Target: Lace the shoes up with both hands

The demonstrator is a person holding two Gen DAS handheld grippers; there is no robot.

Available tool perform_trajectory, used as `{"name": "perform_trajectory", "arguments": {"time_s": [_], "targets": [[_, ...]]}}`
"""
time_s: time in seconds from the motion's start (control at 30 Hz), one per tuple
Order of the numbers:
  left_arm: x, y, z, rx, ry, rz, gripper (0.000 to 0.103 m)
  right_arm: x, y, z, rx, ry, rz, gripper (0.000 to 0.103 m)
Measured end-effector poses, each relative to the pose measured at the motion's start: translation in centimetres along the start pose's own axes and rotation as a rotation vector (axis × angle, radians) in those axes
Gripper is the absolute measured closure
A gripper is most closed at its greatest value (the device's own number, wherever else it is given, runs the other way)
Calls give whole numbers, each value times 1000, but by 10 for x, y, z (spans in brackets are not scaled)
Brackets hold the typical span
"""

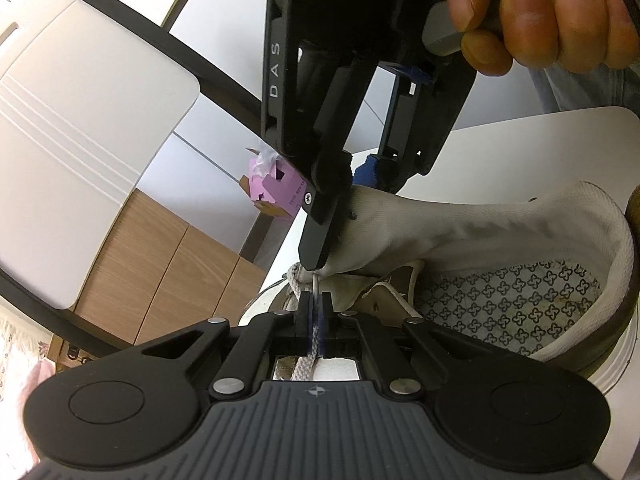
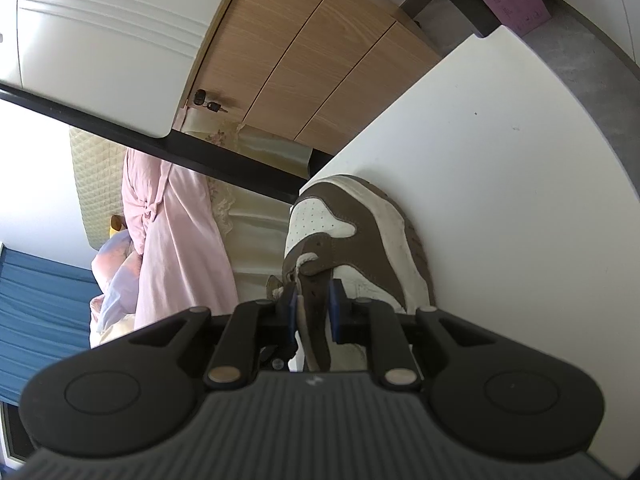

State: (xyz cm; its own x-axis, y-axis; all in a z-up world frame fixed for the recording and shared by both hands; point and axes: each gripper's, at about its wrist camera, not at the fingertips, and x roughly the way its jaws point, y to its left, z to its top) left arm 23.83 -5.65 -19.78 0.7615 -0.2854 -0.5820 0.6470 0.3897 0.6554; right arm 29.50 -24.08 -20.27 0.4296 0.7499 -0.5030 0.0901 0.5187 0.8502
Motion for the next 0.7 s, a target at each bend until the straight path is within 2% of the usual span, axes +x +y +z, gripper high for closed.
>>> {"name": "perform_trajectory", "arguments": {"time_s": [0.17, 0.47, 0.6, 0.7], "targets": [[6, 0, 1, -5, 4, -3, 102, 1, 11, -1, -83, 4, -34, 86], [17, 15, -2, -114, -22, -45, 101, 8, 55, -13, -468, 31, -171, 86], [23, 24, -5, -161, -30, -68, 101, 9, 54, -12, -477, 39, -165, 82], [27, 26, -6, -168, -34, -73, 101, 4, 44, -6, -387, 24, -109, 76]]}}
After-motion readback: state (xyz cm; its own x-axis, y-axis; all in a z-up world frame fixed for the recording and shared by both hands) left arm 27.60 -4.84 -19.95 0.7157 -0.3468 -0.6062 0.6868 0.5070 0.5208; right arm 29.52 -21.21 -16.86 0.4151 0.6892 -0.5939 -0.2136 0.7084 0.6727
